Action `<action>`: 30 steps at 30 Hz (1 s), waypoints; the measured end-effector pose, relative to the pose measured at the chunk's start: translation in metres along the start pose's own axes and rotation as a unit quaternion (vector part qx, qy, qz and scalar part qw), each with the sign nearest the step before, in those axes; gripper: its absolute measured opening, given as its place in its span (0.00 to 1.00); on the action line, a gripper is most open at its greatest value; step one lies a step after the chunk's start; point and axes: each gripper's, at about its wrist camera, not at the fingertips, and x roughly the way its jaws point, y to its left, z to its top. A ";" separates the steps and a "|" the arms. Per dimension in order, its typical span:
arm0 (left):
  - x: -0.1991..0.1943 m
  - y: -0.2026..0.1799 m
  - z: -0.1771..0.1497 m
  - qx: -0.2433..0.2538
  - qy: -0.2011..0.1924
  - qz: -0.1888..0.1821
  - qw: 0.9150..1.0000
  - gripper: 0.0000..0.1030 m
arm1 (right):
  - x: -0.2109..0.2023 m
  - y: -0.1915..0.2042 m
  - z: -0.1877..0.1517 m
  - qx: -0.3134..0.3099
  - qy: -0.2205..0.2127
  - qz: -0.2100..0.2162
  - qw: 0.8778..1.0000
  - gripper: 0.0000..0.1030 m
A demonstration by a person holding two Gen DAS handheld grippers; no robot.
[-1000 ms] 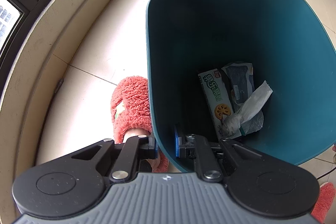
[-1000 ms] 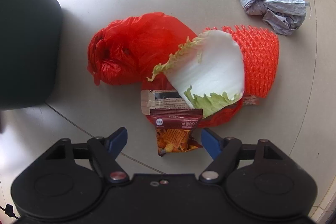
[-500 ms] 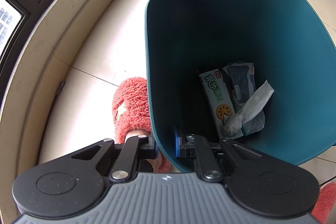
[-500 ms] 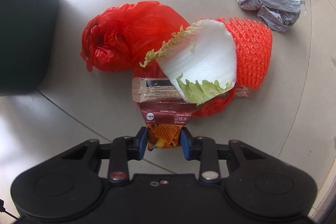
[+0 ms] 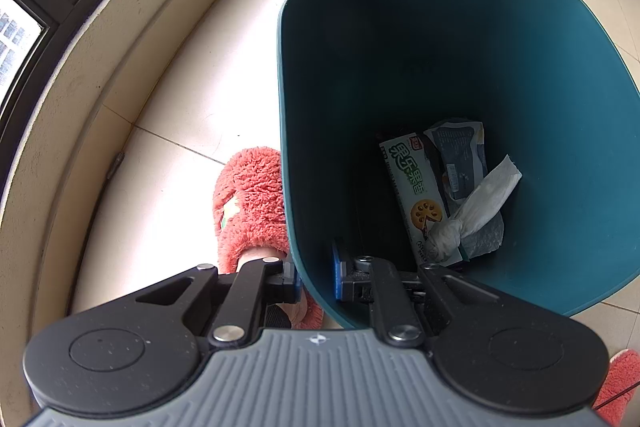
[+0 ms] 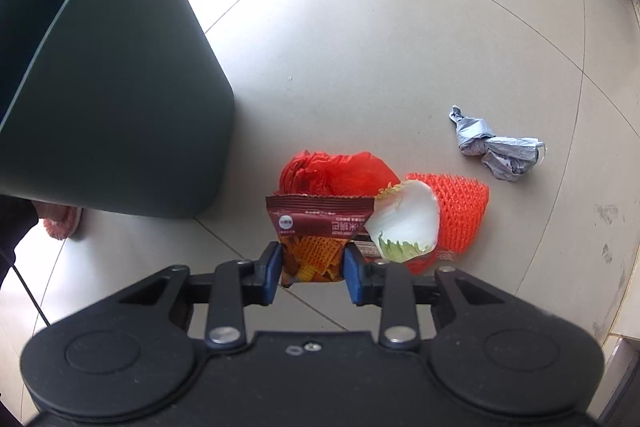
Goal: Collect trash
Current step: 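Carry the brown snack wrapper over the bin with the right tool and release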
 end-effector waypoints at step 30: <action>-0.006 0.013 0.006 -0.030 -0.011 -0.023 0.999 0.11 | -0.045 0.182 0.086 -0.147 -0.060 0.052 0.986 0.30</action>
